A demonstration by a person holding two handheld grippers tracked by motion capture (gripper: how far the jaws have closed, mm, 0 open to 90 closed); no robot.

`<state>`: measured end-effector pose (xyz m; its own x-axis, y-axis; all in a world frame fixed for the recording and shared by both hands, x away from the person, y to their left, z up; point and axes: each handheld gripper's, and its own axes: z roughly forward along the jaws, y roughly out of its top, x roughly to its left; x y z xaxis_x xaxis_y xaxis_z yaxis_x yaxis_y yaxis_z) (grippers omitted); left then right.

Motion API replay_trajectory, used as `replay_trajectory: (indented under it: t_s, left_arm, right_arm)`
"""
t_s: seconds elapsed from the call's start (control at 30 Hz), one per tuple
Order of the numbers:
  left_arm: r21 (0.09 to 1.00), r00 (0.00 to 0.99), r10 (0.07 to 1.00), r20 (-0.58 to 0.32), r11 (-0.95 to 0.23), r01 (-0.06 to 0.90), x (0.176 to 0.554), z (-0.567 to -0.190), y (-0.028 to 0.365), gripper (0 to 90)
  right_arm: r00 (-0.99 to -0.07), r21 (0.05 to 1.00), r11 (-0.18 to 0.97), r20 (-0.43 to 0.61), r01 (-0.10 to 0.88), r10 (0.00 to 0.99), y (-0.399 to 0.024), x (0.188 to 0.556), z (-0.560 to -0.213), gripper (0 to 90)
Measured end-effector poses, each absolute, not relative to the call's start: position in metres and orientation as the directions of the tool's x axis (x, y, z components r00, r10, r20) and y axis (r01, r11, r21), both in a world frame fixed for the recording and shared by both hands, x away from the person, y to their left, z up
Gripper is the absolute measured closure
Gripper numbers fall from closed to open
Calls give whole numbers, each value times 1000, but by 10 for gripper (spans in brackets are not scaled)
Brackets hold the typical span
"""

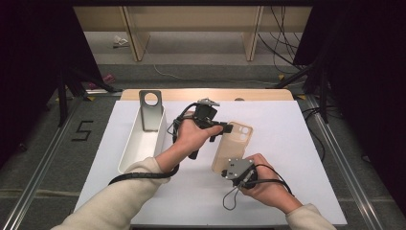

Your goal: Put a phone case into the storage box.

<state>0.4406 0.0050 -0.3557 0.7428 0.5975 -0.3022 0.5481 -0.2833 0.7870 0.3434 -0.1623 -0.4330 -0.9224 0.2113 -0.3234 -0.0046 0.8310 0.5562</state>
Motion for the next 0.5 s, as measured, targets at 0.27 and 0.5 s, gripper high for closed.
replay_trajectory:
  t_s: [0.27,0.5]
  left_arm:
    - [850,775,603,-191,-293,438,439,-351,17,814]
    - [879,777,606,-168,-265,397,437,-347,35,813]
  right_arm:
    - [-907,631,772,-280,72,313,-169,346,-431,631]
    - [-884,705,694,-222,145,410,-179,350,-426,481]
